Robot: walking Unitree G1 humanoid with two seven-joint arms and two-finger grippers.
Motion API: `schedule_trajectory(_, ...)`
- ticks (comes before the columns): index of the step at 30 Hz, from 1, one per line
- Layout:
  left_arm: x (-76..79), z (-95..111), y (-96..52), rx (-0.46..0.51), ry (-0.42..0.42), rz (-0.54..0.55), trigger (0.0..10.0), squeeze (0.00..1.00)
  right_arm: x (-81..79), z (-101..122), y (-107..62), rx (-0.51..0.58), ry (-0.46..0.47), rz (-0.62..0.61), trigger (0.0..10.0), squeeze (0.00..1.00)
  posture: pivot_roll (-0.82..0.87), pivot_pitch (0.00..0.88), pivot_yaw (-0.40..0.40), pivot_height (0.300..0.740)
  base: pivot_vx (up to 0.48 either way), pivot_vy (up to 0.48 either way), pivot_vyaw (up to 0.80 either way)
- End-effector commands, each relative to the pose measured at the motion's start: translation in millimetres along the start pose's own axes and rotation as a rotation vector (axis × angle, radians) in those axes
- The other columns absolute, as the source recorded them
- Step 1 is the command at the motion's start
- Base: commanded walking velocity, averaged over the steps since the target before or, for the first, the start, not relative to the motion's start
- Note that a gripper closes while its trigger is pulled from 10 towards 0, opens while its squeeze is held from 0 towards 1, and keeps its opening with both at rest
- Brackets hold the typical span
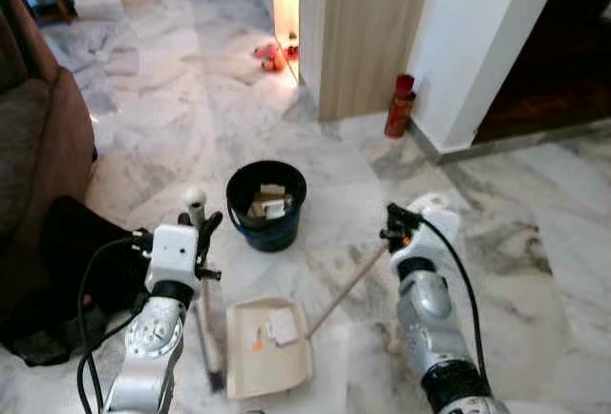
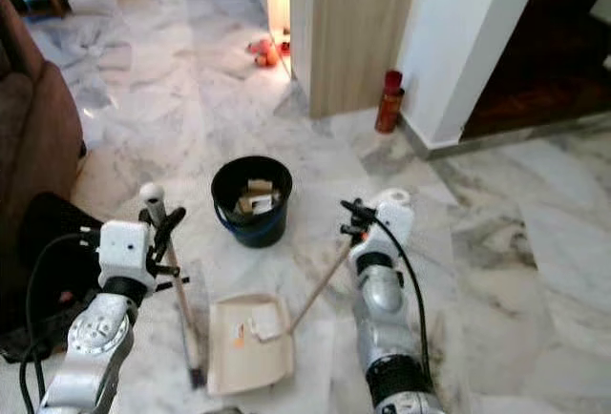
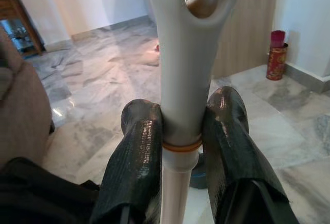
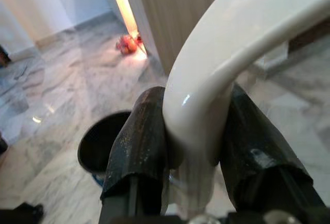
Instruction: Sweep floor
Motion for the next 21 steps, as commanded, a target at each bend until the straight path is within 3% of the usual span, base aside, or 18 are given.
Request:
schedule_trajectory(1,2.9,6.7,0.2,0.033,-0.003,-0.01,10.0,0.0,-0.5,20.4,5.1,0.072,0.022,-0.006,10.0,0.0,0.18,0.081,-0.024,0.74,0.0,0.0,0.0)
schedule_trajectory(7,-6.7,2.3,-7.5,0.012,0.033,0.003,10.0,0.0,-7.9,52.6,7.9,0.189,0.027,0.017,10.0,0.0,0.18,0.081,-0.024,0.74,0.0,0.0,0.0)
schedule_trajectory(12,-5.9,-1.5,-11.1,0.002,0.056,-0.005,10.0,0.0,-7.3,64.7,8.6,0.222,0.043,0.007,10.0,0.0,0.18,0.079,-0.026,0.74,0.0,0.0,0.0)
schedule_trajectory(18,-3.8,-9.5,-16.1,-0.02,0.093,-0.024,10.0,0.0,-9.0,108.2,5.9,0.349,0.074,0.016,10.0,0.0,0.18,0.076,-0.025,0.74,0.0,0.0,0.0)
schedule_trajectory(21,-4.0,-10.5,-16.6,-0.023,0.104,-0.028,10.0,0.0,-8.6,114.5,5.5,0.364,0.078,0.013,10.0,0.0,0.18,0.075,-0.025,0.74,0.0,0.0,0.0)
Point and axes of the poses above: a point about 5 cm out from each wrist's last joint towards the gripper, its own y axis pointing out of the wrist towards the gripper, its own z axis along the axis of the wrist's last joint, x = y × z, the point moved 3 cm from there along y, pointing out of the wrist towards the gripper, and after that the axes turned 15 degrees about -y, right-handed, at the moved point
